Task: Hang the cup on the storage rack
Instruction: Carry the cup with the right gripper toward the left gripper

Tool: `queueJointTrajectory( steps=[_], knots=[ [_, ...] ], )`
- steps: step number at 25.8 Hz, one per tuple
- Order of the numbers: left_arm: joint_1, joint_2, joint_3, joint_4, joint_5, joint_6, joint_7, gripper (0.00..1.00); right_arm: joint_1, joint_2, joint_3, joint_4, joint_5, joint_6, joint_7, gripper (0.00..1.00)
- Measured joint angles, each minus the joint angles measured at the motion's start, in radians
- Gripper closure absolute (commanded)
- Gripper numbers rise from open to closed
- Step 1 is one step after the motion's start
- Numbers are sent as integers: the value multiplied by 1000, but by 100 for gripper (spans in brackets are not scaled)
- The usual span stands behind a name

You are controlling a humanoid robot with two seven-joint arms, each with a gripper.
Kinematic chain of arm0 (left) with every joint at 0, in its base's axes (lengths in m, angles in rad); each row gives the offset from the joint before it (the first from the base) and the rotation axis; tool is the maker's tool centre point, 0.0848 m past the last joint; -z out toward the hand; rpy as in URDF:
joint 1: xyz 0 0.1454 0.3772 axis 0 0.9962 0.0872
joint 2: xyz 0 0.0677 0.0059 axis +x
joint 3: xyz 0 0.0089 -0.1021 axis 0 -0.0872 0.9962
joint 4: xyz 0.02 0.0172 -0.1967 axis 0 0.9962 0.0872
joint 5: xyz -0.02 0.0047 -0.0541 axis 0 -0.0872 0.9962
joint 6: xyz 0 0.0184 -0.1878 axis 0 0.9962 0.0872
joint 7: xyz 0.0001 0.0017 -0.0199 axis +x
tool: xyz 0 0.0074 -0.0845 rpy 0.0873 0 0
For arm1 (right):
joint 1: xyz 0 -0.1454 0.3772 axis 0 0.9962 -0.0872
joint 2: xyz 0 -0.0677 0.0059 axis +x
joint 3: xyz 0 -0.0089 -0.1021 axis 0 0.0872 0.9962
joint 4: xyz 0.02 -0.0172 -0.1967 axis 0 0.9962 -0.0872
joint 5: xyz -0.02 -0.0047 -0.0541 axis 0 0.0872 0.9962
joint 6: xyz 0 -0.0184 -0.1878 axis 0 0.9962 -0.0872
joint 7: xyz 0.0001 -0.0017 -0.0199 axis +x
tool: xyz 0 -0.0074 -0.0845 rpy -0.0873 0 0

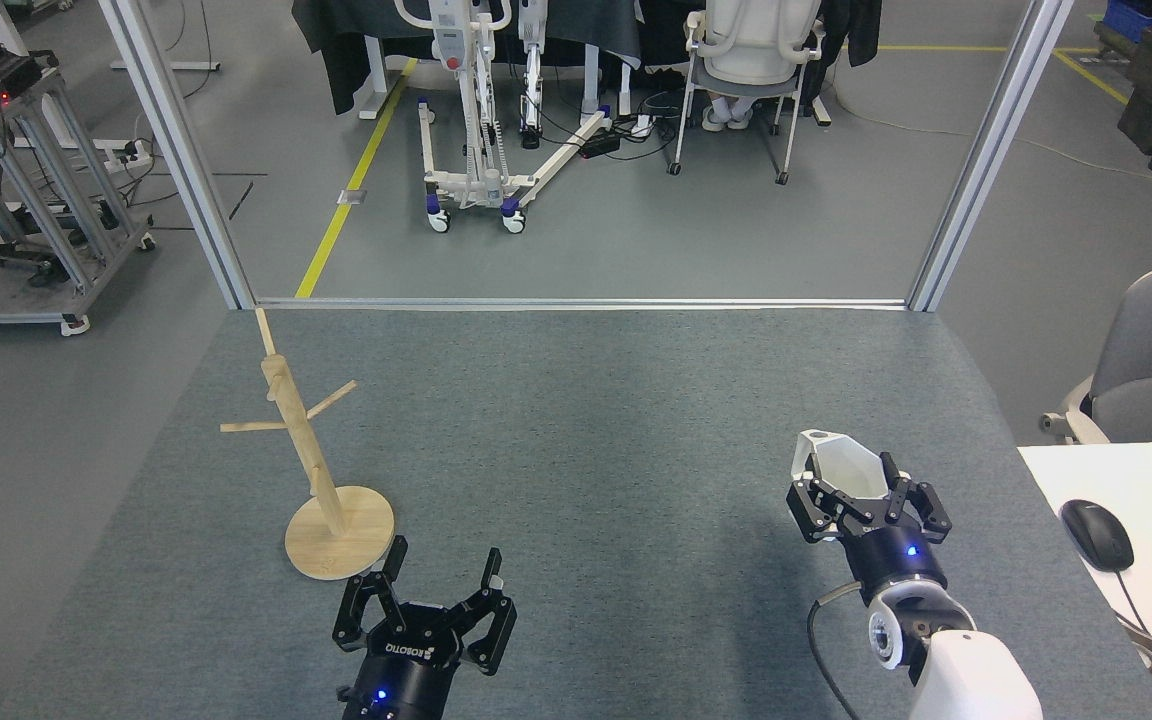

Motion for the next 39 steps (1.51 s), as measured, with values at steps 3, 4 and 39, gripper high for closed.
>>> queueJointTrajectory(
  steps=[3,4,39],
  knots=[
    [-2,-1,-1,-3,0,-21,0,0,18,-35,1,-86,-18,-20,84,100],
    [-3,-1,-2,-4,0,-25,2,0,28,-45,2,-117,-24,-26,105,100],
    [-111,-74,-103,97,-3,-41,-96,1,-276,-207,581,-574,-404,336,298,100]
  ],
)
